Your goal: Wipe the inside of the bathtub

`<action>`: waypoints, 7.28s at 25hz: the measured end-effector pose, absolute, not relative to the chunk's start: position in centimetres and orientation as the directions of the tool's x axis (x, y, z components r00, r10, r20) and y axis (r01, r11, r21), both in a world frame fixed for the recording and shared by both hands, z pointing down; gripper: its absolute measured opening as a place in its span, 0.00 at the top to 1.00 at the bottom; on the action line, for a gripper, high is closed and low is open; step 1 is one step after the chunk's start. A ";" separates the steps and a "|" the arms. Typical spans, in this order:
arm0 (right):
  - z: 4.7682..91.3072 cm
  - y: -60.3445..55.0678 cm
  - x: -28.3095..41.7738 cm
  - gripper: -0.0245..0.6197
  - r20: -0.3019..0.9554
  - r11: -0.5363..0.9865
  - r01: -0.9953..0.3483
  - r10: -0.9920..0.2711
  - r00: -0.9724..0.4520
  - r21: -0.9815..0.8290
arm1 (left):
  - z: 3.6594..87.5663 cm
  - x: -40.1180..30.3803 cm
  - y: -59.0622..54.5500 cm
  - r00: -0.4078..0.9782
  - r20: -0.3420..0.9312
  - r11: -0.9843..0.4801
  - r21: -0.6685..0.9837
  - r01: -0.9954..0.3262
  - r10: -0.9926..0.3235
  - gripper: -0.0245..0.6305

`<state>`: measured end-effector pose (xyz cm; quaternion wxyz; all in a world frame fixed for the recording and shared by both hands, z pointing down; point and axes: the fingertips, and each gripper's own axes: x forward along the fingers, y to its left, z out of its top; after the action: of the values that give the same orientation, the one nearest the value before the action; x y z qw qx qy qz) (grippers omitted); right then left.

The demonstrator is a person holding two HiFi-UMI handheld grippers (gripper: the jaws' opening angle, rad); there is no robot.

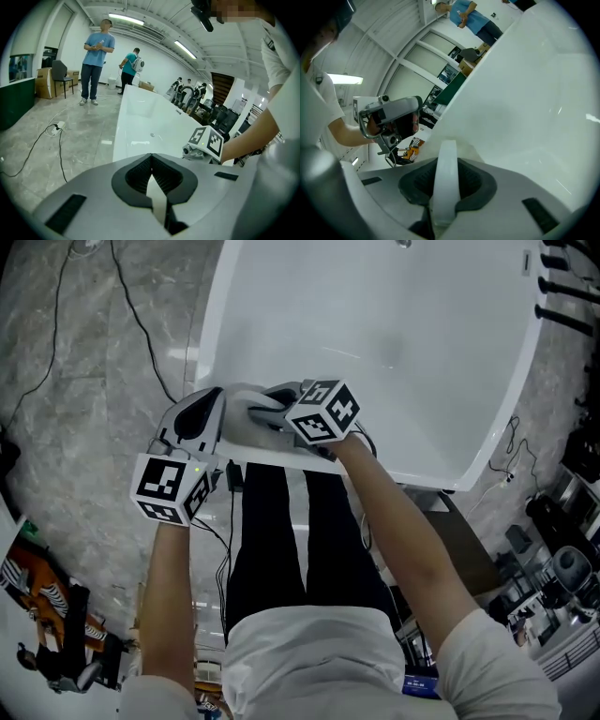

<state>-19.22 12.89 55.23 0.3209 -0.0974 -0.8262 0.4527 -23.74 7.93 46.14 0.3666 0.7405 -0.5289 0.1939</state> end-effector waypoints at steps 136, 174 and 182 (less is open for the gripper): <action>68.2 5.0 21.5 0.82 0.907 0.386 -0.835 0.314 -0.280 -0.392 | 59.1 4.6 3.6 0.639 0.759 -0.590 0.460 -0.664 -0.127 0.95; 68.3 7.1 -7.3 0.82 0.762 0.517 -0.564 0.369 -0.532 -0.644 | 57.3 -15.8 3.9 0.488 0.807 -0.307 0.397 -0.865 -0.332 0.95; 67.9 8.0 -11.6 0.82 0.717 0.536 -0.492 0.388 -0.579 -0.686 | 56.0 -17.0 3.6 0.484 0.795 -0.273 0.405 -0.872 -0.366 0.95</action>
<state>-11.63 8.03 67.87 0.4577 0.0347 -0.7472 0.4806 -17.03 3.63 56.05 0.4356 0.7431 -0.4166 0.2907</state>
